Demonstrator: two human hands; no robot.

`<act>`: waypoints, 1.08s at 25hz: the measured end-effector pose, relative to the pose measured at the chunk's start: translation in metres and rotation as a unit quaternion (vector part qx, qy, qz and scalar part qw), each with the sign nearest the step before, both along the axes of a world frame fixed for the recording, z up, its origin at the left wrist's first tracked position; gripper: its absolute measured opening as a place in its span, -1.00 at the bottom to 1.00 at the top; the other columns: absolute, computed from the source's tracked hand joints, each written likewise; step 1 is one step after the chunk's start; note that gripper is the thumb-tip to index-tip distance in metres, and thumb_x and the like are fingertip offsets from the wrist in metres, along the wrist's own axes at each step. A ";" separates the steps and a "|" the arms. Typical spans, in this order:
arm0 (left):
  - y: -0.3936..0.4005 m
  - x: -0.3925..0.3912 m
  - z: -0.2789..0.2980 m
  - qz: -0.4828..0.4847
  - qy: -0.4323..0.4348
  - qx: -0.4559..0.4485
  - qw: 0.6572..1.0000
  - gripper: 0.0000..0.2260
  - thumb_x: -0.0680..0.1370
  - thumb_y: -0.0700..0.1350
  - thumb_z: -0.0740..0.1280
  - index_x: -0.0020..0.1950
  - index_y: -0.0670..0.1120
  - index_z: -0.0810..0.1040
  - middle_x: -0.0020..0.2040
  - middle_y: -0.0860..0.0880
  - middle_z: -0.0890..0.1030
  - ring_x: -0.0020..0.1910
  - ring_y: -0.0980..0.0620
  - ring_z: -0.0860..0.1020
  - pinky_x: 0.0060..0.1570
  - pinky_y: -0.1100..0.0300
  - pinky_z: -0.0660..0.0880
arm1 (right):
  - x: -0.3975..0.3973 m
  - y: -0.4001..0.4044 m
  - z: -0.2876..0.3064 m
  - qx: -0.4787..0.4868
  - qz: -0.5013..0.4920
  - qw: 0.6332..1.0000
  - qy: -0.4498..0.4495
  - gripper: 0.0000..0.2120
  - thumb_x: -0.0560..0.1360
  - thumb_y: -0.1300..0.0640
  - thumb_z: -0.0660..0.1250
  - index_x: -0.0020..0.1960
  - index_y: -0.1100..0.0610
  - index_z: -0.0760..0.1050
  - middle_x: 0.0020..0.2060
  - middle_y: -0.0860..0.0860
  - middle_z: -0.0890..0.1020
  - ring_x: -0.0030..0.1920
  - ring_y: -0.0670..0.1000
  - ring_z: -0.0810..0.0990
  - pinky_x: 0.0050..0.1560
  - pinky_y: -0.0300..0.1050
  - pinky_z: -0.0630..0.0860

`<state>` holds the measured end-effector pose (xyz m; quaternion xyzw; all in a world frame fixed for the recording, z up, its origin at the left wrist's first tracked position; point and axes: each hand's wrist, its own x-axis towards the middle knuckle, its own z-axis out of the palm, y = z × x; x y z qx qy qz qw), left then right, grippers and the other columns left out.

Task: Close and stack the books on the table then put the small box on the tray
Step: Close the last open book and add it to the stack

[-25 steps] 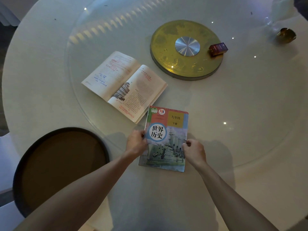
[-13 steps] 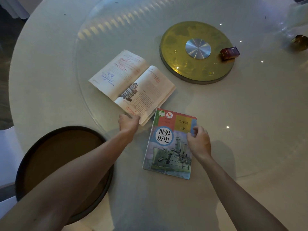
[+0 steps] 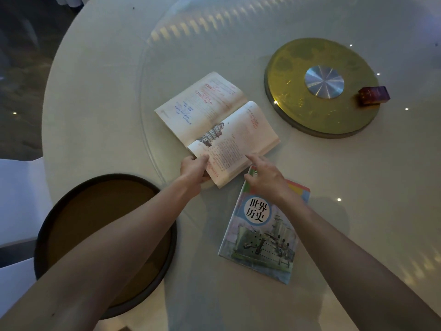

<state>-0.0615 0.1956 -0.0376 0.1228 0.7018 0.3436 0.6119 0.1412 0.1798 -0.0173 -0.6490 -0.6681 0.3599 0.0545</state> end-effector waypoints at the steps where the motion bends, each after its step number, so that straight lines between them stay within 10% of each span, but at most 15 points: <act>1: 0.000 -0.004 0.002 0.007 -0.009 0.007 1.000 -0.82 0.64 -0.16 0.27 0.16 -0.24 0.54 0.01 -0.20 0.72 -0.10 -0.11 0.72 -0.35 0.16 0.60 | -0.002 0.001 -0.002 0.009 0.032 0.999 -0.031 -0.35 0.58 0.12 0.33 0.63 0.01 0.22 0.62 0.01 0.27 0.58 0.08 0.28 0.53 0.13 0.33; 5: -0.004 -0.027 0.018 0.086 -0.038 0.014 0.995 -0.94 0.57 -0.26 0.30 -0.11 -0.19 0.49 -0.10 -0.21 0.66 -0.16 -0.14 0.63 -0.12 0.01 0.53 | -0.012 0.007 -0.009 0.121 0.140 0.970 -0.156 -0.27 0.52 0.25 0.34 0.63 0.06 0.17 0.64 0.16 0.19 0.64 0.20 0.12 0.59 0.24 0.07; 12: -0.042 -0.061 0.018 0.126 -0.126 0.029 0.984 -0.81 0.61 -0.16 0.31 0.15 -0.23 0.57 0.08 -0.18 0.73 0.06 -0.16 0.71 0.15 -0.09 0.62 | -0.035 0.006 0.010 0.289 0.130 0.939 -0.131 -0.72 0.57 0.28 0.28 0.23 0.18 0.63 0.21 0.20 0.69 0.26 0.28 0.62 0.32 0.24 0.44; 16: -0.064 -0.071 0.014 0.170 -0.220 0.083 0.957 -0.61 0.59 0.02 0.31 0.31 -0.19 0.60 0.19 -0.19 0.69 0.18 -0.18 0.66 0.13 -0.09 0.61 | -0.052 0.004 0.035 0.295 0.120 0.944 -0.090 -0.78 0.55 0.17 0.31 0.09 0.15 0.70 0.01 0.10 0.77 0.08 0.22 0.69 0.08 0.11 0.51; 20: -0.089 -0.075 0.017 0.207 -0.240 0.103 0.943 -0.73 0.66 -0.08 0.17 -0.01 -0.22 0.56 -0.32 -0.13 0.62 -0.46 -0.02 0.62 -0.50 0.22 0.56 | -0.074 -0.006 0.054 0.274 0.141 0.947 -0.092 -0.64 0.59 -0.05 0.17 0.04 0.10 0.68 -0.07 0.06 0.77 -0.05 0.16 0.68 -0.17 0.02 0.54; 24: -0.118 -0.078 0.005 0.153 -0.181 0.049 0.970 -0.71 0.62 -0.13 0.34 0.26 -0.28 0.56 -0.08 -0.15 0.51 -0.15 -0.08 0.59 0.17 0.05 0.58 | -0.103 -0.017 0.070 0.217 0.106 0.968 -0.072 -0.74 0.61 -0.04 0.28 0.06 0.10 0.66 -0.08 0.12 0.74 -0.09 0.21 0.67 -0.19 -0.01 0.47; 27: -0.131 -0.072 0.004 0.111 -0.147 0.003 0.983 -0.68 0.59 -0.09 0.41 0.24 -0.27 0.55 -0.28 -0.08 0.43 -0.37 0.01 0.43 -0.15 0.10 0.53 | -0.121 -0.023 0.079 0.124 0.030 0.992 0.006 -0.74 0.56 -0.07 0.34 0.06 0.06 0.69 -0.09 0.07 0.75 -0.08 0.16 0.67 -0.05 0.05 0.59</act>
